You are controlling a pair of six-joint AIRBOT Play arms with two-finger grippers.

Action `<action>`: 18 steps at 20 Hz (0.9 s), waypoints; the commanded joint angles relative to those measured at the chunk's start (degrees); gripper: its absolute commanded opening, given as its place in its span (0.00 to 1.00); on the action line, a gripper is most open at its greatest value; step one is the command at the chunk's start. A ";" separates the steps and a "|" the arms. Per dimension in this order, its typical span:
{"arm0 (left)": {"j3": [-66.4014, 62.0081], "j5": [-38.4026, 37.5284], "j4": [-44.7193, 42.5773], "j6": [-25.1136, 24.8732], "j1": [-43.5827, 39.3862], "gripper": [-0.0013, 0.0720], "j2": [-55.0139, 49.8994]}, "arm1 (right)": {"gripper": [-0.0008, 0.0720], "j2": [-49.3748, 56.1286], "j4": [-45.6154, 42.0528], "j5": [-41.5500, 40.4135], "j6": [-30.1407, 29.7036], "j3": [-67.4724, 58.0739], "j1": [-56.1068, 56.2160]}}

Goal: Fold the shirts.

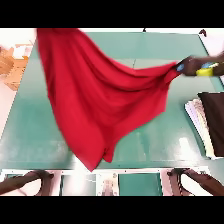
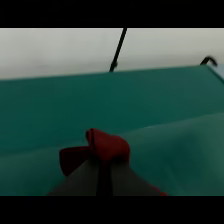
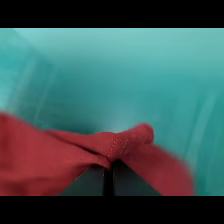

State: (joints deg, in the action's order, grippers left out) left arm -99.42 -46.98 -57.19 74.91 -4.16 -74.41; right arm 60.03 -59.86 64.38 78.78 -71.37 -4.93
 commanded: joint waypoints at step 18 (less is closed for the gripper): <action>22.47 -39.21 -1.14 11.32 14.97 0.58 -9.90 | 0.51 35.32 5.86 5.18 -3.04 -8.44 -17.77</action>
State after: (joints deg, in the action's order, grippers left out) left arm -91.53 -81.87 -55.55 84.84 8.69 -91.74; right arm 95.15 -54.13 64.49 77.32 -79.99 -20.14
